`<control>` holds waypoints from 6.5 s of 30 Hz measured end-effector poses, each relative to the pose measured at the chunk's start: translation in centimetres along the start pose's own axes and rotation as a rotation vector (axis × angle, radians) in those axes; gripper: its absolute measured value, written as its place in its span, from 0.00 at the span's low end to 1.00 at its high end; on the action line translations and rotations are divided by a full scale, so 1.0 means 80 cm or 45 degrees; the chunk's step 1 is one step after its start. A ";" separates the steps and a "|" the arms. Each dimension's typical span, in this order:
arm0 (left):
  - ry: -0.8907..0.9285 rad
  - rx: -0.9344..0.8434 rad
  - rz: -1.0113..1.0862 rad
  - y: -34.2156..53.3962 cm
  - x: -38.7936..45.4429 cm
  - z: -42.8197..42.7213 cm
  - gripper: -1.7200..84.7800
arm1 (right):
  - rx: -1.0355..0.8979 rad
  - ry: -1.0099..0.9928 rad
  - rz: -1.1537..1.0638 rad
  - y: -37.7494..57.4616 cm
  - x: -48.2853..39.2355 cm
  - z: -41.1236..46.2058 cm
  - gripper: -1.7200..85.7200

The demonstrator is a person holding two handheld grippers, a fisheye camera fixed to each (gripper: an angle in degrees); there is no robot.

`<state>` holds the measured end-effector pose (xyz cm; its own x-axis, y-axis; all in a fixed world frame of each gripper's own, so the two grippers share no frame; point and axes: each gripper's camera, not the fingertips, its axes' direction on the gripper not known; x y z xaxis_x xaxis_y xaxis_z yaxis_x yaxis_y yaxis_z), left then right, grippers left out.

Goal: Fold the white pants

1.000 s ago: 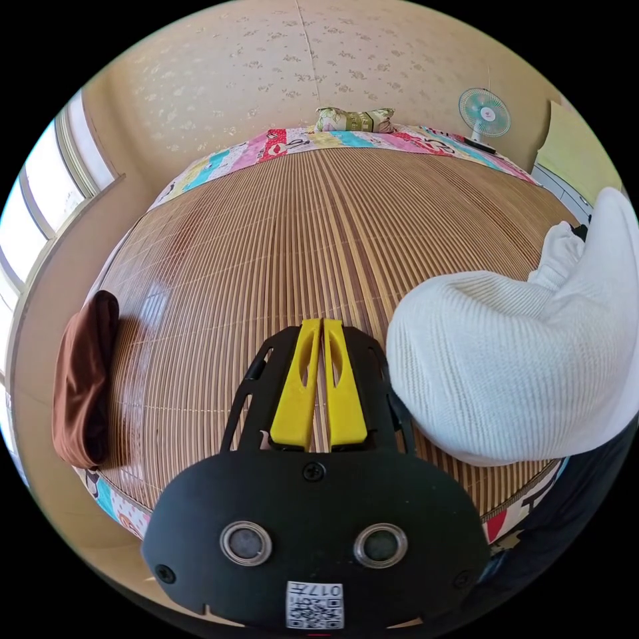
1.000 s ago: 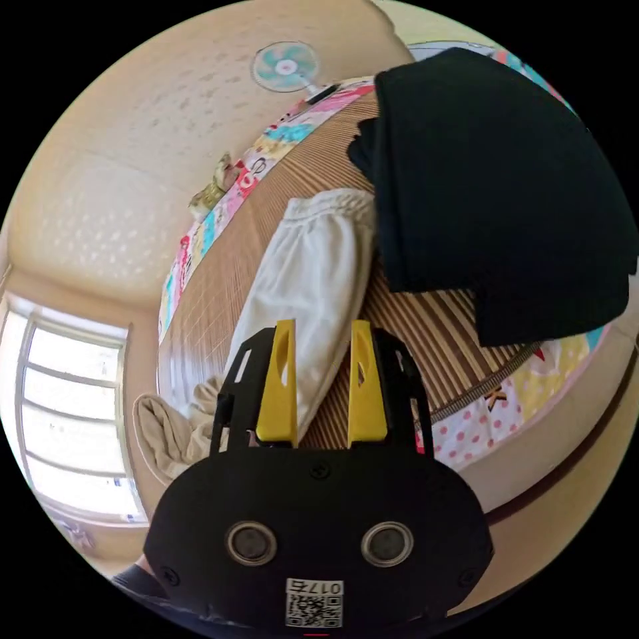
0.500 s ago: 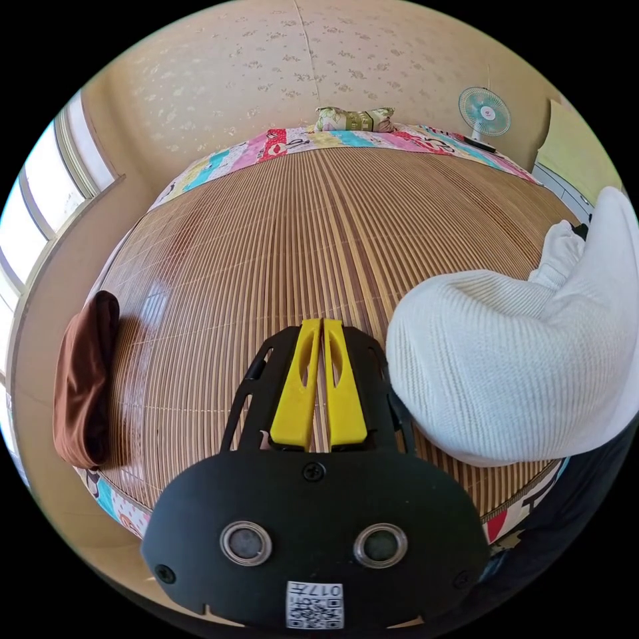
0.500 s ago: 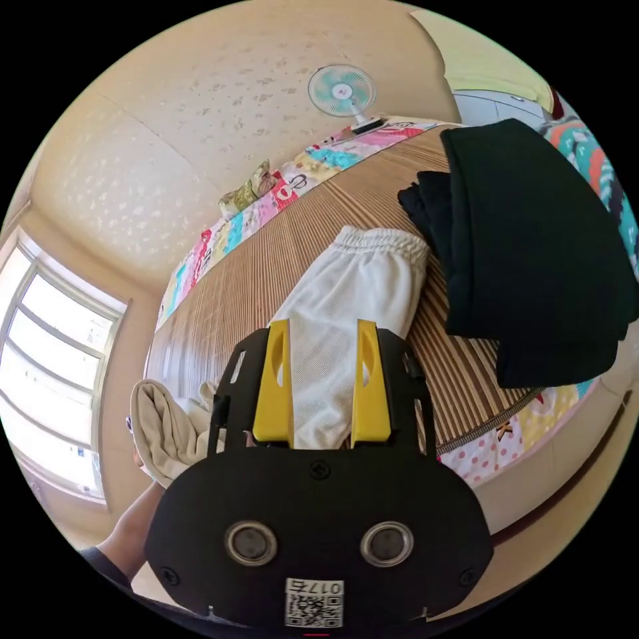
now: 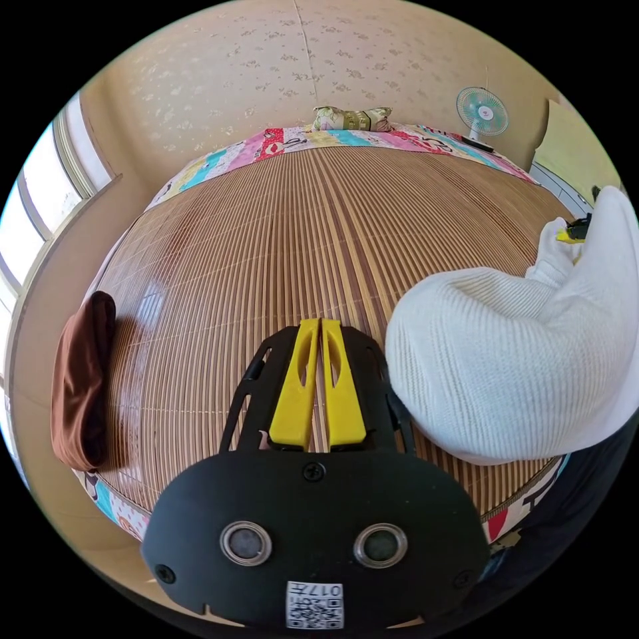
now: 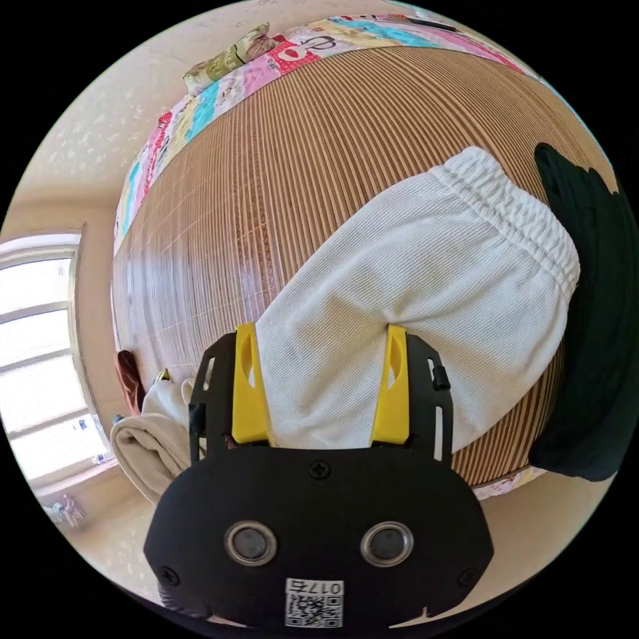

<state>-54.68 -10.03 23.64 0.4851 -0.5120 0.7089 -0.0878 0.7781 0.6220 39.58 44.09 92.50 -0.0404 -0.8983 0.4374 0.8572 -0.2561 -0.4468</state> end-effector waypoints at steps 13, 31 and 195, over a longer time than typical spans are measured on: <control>0.088 0.006 -0.042 -0.024 -0.015 -0.006 0.01 | -0.215 0.505 -0.333 -0.082 -0.173 0.061 0.21; 0.308 0.007 -0.167 -0.065 -0.079 -0.011 0.01 | -0.349 0.764 -1.232 0.048 -0.439 0.185 0.13; 1.363 -0.314 0.350 -0.008 0.181 -0.134 0.22 | 0.039 -0.854 -0.940 0.406 0.245 0.116 0.05</control>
<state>-38.24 -14.05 29.90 0.9814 0.1703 0.0884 -0.1899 0.9274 0.3223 71.42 21.45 93.80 -0.2784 -0.1278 0.9519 0.7473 -0.6514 0.1311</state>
